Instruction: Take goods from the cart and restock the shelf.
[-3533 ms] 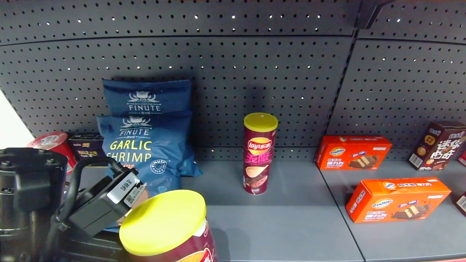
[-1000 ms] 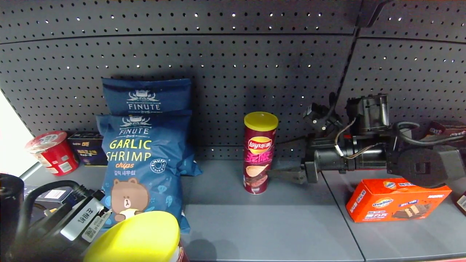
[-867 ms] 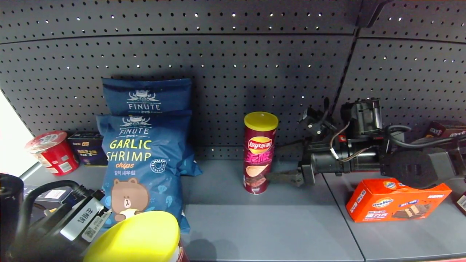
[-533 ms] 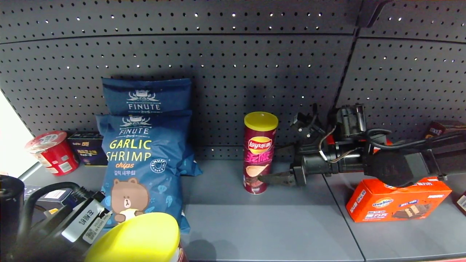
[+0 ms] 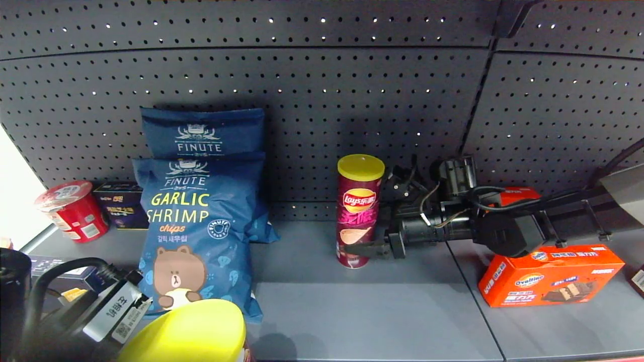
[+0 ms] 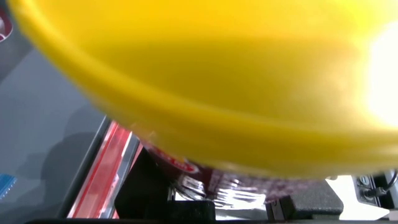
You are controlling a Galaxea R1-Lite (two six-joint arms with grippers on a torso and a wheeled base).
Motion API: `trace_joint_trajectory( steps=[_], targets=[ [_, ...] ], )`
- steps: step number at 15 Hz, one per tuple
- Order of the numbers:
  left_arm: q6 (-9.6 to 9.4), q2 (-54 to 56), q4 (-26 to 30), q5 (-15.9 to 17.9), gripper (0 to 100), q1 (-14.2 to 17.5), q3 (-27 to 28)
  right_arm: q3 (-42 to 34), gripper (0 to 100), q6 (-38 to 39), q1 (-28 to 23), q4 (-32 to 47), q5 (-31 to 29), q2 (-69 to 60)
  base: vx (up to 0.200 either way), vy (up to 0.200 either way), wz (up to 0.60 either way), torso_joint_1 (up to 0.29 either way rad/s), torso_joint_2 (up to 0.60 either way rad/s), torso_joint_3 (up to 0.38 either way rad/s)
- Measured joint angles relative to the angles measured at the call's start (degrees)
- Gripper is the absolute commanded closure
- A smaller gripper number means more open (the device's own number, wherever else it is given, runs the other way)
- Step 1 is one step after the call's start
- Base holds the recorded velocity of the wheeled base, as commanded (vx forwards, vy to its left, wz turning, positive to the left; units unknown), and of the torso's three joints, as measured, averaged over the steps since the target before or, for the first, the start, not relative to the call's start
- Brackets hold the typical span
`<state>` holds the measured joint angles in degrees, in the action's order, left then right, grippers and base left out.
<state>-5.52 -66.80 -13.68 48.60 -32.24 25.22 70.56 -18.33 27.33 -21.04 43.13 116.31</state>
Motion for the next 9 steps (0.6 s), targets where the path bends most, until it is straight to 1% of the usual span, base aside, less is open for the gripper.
trace_joint_trajectory(
  steps=[2, 3, 4, 9],
  targets=[
    [0.0, 0.07, 0.0, 0.0, 100, 0.0, -0.06, 0.06, 0, 0.6, -0.07, -0.28, 0.68, 0.45, 0.0, 0.0, 0.0, 0.0, 0.0, 0.0],
    [-0.02, 0.1, 0.0, 0.0, 100, 0.0, -0.11, 0.06, 100, 0.74, -0.18, -1.51, 2.93, 0.61, 0.0, 0.0, 0.0, 0.0, 0.0, 0.0],
    [-0.02, 0.1, -0.02, 0.0, 100, 0.0, -0.17, 0.05, 100, 1.04, -0.22, -2.68, 3.89, 0.8, 0.0, 0.0, 0.0, 0.0, 0.0, 0.0],
    [0.06, 0.3, -0.02, 0.0, 100, 0.11, -0.5, -1.35, 100, 1.16, -0.02, -3.21, 3.94, 0.76, 0.0, 0.0, 0.0, 0.0, 0.0, 0.0]
  ],
)
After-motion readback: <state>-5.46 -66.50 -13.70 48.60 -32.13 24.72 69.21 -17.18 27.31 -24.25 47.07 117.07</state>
